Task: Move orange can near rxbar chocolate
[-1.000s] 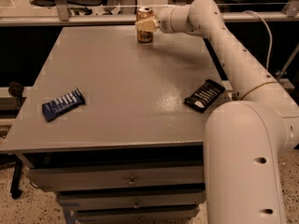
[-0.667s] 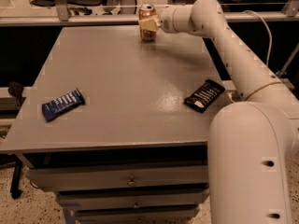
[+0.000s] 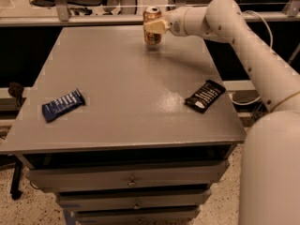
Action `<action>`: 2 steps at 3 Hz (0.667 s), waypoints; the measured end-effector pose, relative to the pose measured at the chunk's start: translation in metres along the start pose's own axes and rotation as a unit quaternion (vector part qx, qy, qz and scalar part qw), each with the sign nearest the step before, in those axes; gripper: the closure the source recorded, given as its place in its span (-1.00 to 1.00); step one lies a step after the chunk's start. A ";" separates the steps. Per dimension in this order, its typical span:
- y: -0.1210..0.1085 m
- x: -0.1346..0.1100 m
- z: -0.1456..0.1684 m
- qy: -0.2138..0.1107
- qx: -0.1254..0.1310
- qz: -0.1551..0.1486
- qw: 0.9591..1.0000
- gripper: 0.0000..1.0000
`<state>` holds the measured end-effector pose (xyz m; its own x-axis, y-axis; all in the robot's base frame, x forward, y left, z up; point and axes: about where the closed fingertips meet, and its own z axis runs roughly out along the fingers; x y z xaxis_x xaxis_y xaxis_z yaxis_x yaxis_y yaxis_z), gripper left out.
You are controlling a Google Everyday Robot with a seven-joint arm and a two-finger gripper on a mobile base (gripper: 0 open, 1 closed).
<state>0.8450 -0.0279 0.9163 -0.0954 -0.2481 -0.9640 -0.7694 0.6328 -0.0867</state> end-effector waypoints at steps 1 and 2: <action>0.019 0.003 -0.041 -0.013 -0.011 -0.003 1.000 1.00; 0.026 0.013 -0.093 -0.017 -0.002 -0.012 1.000 1.00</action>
Offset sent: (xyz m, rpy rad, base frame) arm -0.1264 -0.1093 0.0132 -0.0024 -0.0651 -0.0184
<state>0.7653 -0.0831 0.9248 -0.0556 -0.2382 -0.9696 -0.7737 0.6241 -0.1090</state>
